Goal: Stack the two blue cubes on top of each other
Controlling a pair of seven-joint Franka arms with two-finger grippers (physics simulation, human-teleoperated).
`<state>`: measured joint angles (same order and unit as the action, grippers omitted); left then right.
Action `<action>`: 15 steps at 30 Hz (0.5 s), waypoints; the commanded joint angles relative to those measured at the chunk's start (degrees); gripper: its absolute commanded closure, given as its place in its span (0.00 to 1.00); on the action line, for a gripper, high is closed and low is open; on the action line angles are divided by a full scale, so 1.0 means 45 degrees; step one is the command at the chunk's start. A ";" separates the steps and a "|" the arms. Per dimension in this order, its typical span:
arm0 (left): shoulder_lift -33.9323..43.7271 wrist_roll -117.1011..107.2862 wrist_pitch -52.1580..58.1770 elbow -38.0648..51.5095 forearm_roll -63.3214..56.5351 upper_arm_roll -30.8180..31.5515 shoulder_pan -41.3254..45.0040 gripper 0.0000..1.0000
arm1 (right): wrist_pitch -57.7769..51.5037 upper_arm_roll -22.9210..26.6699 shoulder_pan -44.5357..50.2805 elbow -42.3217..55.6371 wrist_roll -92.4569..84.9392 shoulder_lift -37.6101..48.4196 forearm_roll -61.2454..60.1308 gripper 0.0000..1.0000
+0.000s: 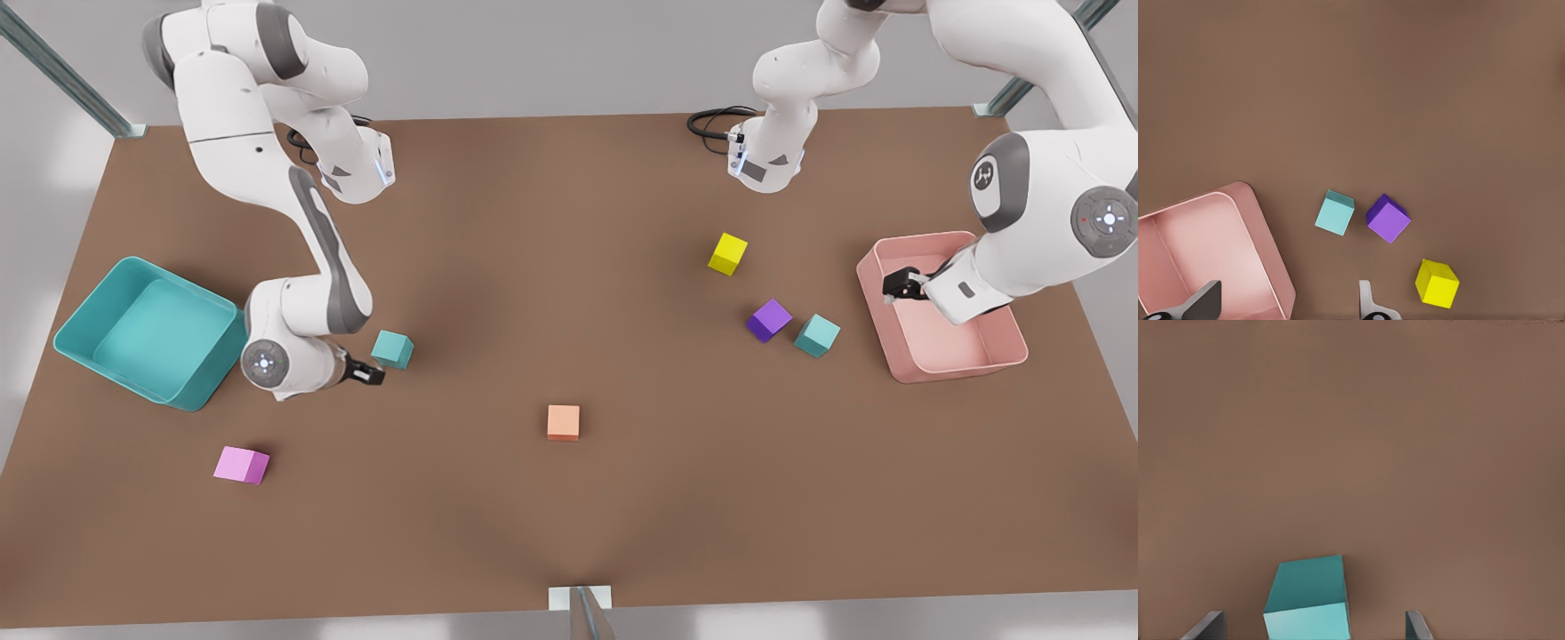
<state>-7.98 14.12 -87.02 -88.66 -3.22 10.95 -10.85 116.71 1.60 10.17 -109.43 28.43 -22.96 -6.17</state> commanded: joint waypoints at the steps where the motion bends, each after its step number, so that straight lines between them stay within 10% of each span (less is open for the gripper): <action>1: -0.0043 -0.0071 0.0040 -0.0004 -0.0007 0.0008 -0.0030 0.00 | 0.1369 -0.0023 0.0006 -0.0077 0.2296 -0.0015 0.0004 0.00; 15: -0.0141 -0.0149 0.0724 -0.0082 -0.0046 0.0008 -0.0108 0.00 | 0.0823 -0.0414 0.0259 -0.1170 -0.4716 0.0004 -0.0153 0.00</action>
<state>-8.66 13.81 -84.74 -89.04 -3.35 10.95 -11.34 120.68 -0.25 11.25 -114.44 21.89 -23.09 -6.73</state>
